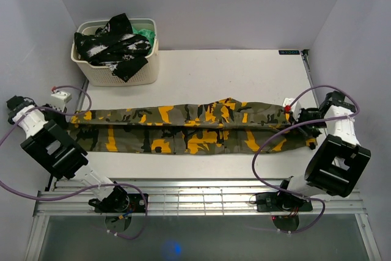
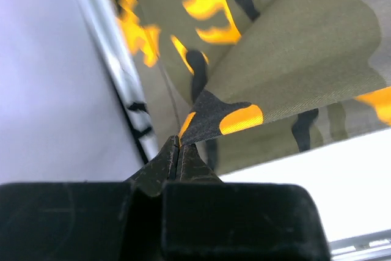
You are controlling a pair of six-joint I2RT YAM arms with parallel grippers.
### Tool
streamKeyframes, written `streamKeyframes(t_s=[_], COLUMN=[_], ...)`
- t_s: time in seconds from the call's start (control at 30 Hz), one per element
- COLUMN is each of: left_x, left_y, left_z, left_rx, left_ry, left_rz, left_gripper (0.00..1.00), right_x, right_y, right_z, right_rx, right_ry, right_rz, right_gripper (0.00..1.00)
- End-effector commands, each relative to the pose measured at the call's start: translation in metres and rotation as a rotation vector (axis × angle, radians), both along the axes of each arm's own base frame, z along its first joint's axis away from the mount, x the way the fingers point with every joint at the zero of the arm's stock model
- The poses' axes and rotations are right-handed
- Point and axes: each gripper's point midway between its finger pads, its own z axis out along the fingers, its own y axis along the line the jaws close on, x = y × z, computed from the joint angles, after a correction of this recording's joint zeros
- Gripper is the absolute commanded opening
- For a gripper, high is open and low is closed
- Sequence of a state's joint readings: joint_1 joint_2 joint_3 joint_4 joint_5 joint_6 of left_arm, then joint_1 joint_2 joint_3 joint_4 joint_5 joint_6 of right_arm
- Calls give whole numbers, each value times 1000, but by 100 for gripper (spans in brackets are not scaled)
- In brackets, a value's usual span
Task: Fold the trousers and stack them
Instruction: Fold the trousers
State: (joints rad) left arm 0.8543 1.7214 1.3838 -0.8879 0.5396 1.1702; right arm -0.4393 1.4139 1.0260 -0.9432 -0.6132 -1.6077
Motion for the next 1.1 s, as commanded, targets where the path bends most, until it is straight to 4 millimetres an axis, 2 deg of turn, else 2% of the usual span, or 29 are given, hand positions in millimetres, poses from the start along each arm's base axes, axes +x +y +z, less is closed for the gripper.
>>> streamKeyframes(t_s=[0.0,0.03,0.1,0.2,0.33,0.37,0.4,0.43,0.5,0.53,0.57,0.6,0.63,0.67,0.7,0.77,0.83,0.87,0.9,0.93,0.97,1.0,1.07], left_x=[-37,-41,-50,-54,-55,-55,-58,-56,-58,-52,-50,-55,-56,-50,-53,-47,-43,-40,-35,-33,-31,-28,-30], left_y=[53,52,50,48,50,49,45,40,27,21,17,1,-8,-13,-24,-32,-37,-38,-40,-44,-47,-56,-72], left_z=[-32,-40,-64,-88,-99,-98,-96,-87,-76,-61,-51,-45,-37,-19,-12,9,27,34,44,47,50,55,48], left_rx=[178,185,185,167,152,161,156,154,125,117,108,58,36,34,2,-16,-52,-60,-72,-102,-108,-109,-127], left_ry=[59,74,113,162,201,200,204,177,154,102,78,85,70,22,14,-43,-77,-97,-132,-138,-147,-157,-141], left_rz=[31,14,15,11,22,0,-13,-34,-73,-89,-97,-129,-153,-167,-173,-171,-137,-123,-116,-92,-95,-116,-135], left_gripper=[0,0,0,0,0,5,12,23,35,48,54,65,68,90,97,98,98,98,98,98,98,98,98], right_x=[-7,-14,-17,-25,-32,-32,-29,-29,-26,-26,-27,-28,-25,-25,-27,-17,-18,-6,-3,-3,4,6,14], right_y=[-50,-49,-50,-50,-56,-58,-62,-65,-73,-76,-81,-84,-88,-91,-89,-89,-78,-73,-67,-55,-52,-49,-39], right_z=[-33,-44,-54,-69,-77,-76,-72,-70,-64,-62,-62,-60,-55,-51,-46,-27,-10,8,17,24,38,42,49], right_rx=[-207,-211,-216,-221,-250,-258,-270,-278,-298,-309,-329,-334,-343,-342,-332,-315,-255,-218,-195,-134,-115,-84,-19], right_ry=[26,58,77,113,156,160,150,146,128,125,133,138,128,121,124,86,84,37,26,27,7,14,40], right_rz=[-20,-16,-9,-6,-4,-9,-17,-20,-23,-25,-24,-28,-28,-31,-31,-32,-30,-40,-41,-40,-52,-66,-125], right_gripper=[8,8,8,8,11,18,20,21,21,22,25,31,37,47,67,87,98,99,97,97,97,98,100])
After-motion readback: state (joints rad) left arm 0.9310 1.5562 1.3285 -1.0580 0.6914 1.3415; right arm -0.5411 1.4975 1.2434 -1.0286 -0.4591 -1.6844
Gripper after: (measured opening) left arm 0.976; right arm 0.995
